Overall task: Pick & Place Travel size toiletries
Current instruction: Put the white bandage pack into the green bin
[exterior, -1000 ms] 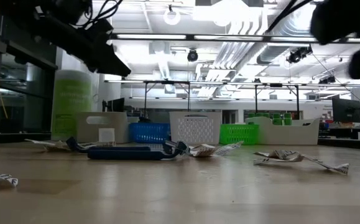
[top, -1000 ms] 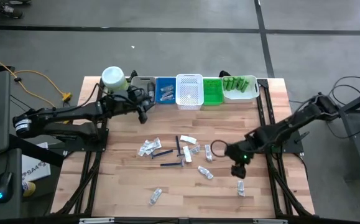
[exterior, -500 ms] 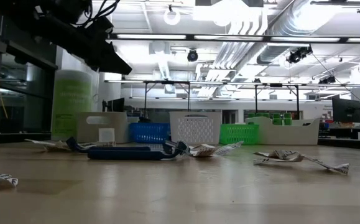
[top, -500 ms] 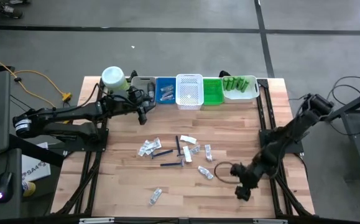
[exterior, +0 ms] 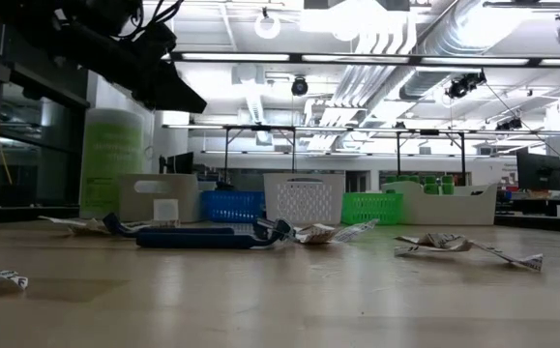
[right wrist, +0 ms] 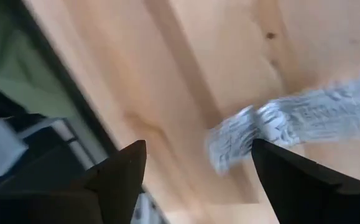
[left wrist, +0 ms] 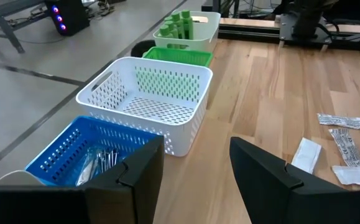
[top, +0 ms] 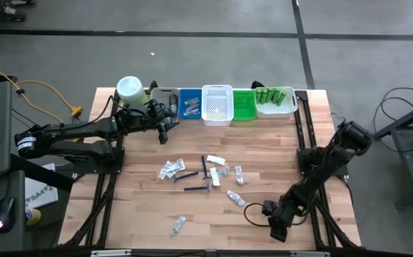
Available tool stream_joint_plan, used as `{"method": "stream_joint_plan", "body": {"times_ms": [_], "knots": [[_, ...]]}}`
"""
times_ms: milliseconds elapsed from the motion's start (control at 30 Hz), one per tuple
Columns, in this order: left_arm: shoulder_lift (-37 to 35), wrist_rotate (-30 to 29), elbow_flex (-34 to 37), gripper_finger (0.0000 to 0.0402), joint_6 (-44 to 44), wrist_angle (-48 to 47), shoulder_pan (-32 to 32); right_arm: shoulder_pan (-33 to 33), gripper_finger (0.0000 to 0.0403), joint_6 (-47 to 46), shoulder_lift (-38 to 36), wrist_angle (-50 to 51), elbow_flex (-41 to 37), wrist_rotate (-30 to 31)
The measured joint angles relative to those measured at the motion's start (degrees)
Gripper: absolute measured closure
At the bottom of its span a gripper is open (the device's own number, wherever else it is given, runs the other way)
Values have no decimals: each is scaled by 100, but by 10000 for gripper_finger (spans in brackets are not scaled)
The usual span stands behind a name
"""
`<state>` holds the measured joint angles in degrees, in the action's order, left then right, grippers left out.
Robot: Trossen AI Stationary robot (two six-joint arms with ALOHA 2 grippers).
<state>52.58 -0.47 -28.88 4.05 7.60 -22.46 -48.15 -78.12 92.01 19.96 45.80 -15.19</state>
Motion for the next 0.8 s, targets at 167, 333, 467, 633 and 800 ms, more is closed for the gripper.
{"method": "stream_joint_plan", "body": {"times_ms": [167, 333, 467, 633, 800], "knots": [[0, 0, 0, 217, 0, 0, 0, -45, 117, 172, 39, 333, 0, 39], [0, -2, 0, 217, 2, 0, 0, -69, 117, 481, 28, 473, 9, 630], [0, -4, 0, 217, 4, 0, 0, -65, 117, 629, 25, 619, 13, 854], [0, -4, 0, 217, 8, -2, 0, -65, 117, 720, 21, 933, 20, 1093], [0, -7, 0, 217, 20, -9, 0, -65, 118, 939, 19, 1158, 22, 1360]]}}
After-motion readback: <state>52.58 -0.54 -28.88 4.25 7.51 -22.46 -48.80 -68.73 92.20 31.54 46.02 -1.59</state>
